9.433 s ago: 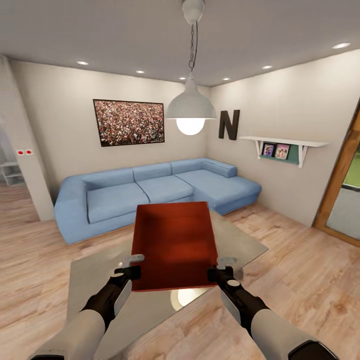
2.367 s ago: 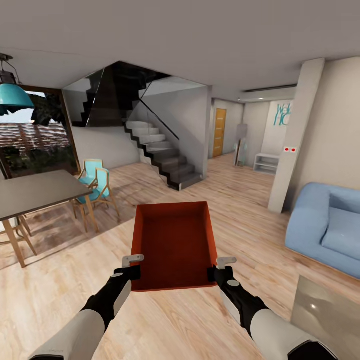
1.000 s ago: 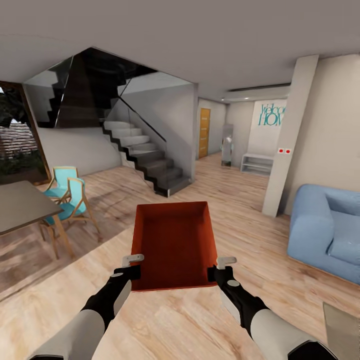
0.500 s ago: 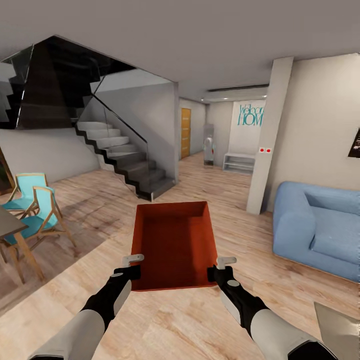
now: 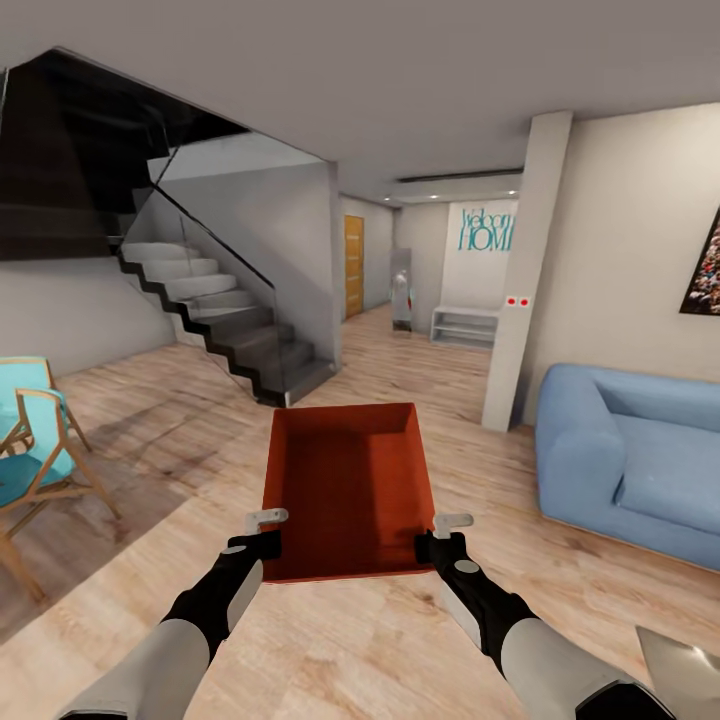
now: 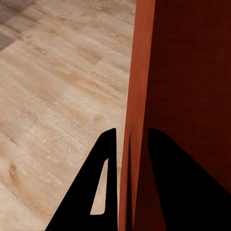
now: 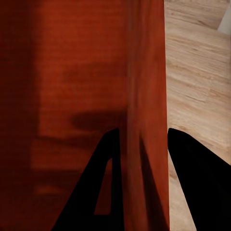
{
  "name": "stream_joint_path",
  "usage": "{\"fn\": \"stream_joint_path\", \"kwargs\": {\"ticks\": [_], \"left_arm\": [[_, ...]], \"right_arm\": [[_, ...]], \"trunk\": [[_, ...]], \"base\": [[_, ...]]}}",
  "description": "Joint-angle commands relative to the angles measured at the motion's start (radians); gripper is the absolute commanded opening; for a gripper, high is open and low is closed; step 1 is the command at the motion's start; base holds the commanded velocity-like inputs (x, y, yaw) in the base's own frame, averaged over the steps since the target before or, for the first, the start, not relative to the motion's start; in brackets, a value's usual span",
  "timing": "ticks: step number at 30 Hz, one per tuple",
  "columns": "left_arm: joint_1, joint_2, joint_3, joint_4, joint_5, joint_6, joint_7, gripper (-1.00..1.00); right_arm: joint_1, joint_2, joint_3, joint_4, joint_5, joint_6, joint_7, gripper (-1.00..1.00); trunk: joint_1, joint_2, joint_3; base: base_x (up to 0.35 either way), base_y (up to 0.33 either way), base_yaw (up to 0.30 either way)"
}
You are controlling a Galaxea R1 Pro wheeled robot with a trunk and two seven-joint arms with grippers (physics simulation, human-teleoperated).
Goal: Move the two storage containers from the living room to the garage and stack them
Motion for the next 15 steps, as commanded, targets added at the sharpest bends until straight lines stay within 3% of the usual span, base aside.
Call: {"fn": "stream_joint_path", "kwargs": {"ticks": [1,15], "left_arm": [[-0.001,0.001,0.011,-0.005,-0.014,0.007,0.01,-1.0],[-0.001,0.001,0.011,-0.005,-0.014,0.007,0.01,-1.0]], "right_arm": [[-0.001,-0.002,0.003,0.032,-0.013,-0.006,-0.007,-1.0],[-0.001,-0.002,0.004,0.032,-0.013,-0.007,-0.007,-1.0]], "trunk": [[0.001,-0.001,0.0],[0.001,-0.001,0.0]], "base": [[0.32,0.001,-0.001],[0.321,0.0,0.0]]}}
